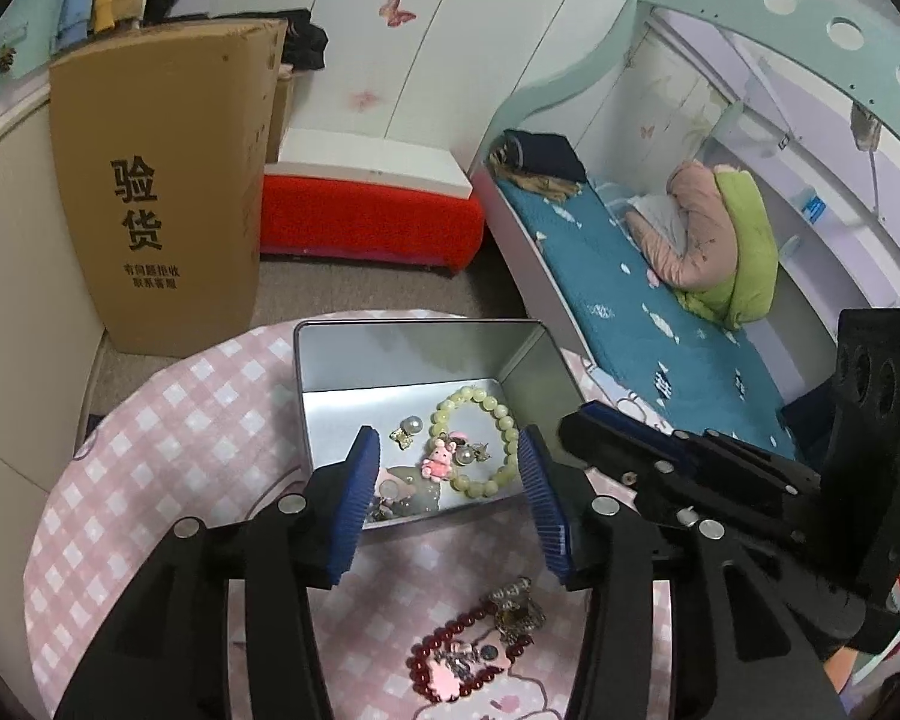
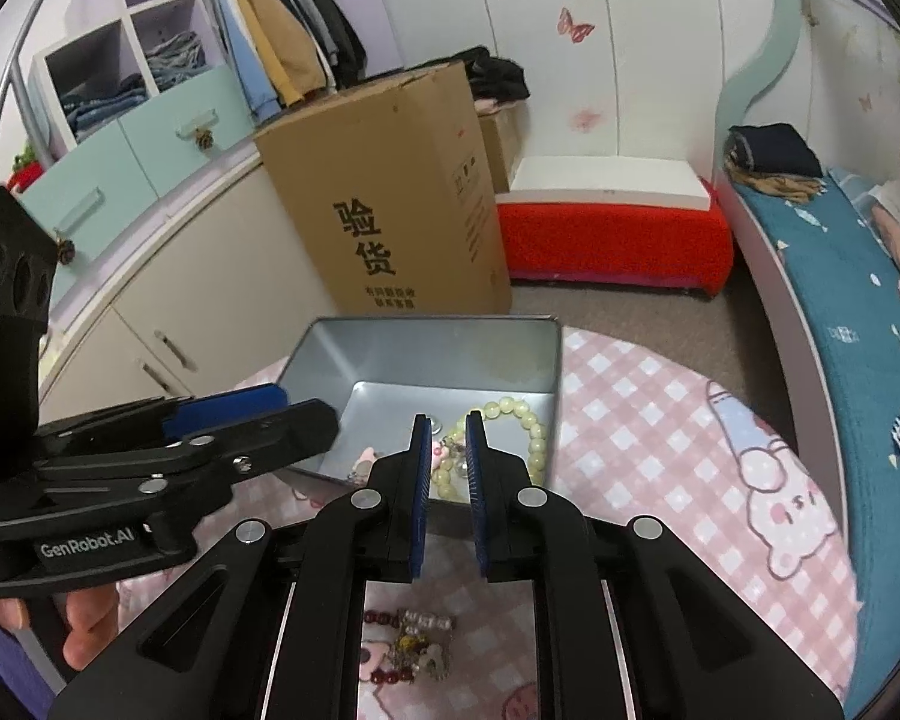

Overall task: Organize jewelry
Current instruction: 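Open both tools and withdraw them from the grey tin toward the jewelry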

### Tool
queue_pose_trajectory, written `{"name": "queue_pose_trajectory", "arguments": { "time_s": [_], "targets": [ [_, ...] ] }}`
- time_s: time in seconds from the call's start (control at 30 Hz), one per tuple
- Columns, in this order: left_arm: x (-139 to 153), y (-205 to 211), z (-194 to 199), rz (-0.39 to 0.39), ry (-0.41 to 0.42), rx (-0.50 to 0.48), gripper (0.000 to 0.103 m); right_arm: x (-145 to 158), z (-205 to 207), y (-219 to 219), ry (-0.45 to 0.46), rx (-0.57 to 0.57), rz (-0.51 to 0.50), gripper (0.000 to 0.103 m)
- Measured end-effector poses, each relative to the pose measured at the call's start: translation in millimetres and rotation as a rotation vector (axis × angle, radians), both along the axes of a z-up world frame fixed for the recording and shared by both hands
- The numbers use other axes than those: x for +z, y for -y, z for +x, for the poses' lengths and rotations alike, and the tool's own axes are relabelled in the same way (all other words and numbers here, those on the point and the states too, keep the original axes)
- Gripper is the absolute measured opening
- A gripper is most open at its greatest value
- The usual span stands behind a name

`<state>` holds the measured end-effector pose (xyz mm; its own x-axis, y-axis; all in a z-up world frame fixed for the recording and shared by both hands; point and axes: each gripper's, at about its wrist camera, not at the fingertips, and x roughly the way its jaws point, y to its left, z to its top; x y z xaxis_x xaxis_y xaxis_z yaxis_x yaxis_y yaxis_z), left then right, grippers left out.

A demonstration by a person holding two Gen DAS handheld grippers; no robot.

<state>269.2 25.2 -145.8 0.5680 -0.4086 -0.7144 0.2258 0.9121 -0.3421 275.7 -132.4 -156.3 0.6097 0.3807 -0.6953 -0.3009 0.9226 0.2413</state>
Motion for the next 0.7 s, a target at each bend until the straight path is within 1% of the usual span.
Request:
{"name": "queue_pose_trajectory", "arguments": {
  "time_s": [0.13,0.27,0.43,0.5,0.63,0.7],
  "targets": [
    [8.5,-7.8,-20.1,0.008,0.038,0.014,0.047,10.4,-21.1,9.5,0.023,-0.007,0.002,0.013],
    [4.4,-13.5,-43.4,0.038,0.057,0.014,0.047,7.1,-40.5,16.5,0.015,-0.005,-0.003,0.013],
    [-19.1,-16.4,-69.0,0.051,0.022,0.010,0.047,-18.2,-62.8,20.7,-0.041,-0.005,0.000,0.013],
    [-29.1,-12.1,-75.4,0.061,0.004,-0.006,0.047,-29.9,-69.3,20.2,-0.064,-0.006,0.001,0.013],
    [-44.8,-2.0,-89.9,0.085,-0.007,-0.036,0.047,-47.9,-80.5,18.6,-0.096,0.000,0.004,0.013],
    [-51.5,5.7,-97.1,0.101,0.000,-0.058,0.045,-54.4,-83.9,20.8,-0.110,-0.004,0.008,0.013]
  ]
}}
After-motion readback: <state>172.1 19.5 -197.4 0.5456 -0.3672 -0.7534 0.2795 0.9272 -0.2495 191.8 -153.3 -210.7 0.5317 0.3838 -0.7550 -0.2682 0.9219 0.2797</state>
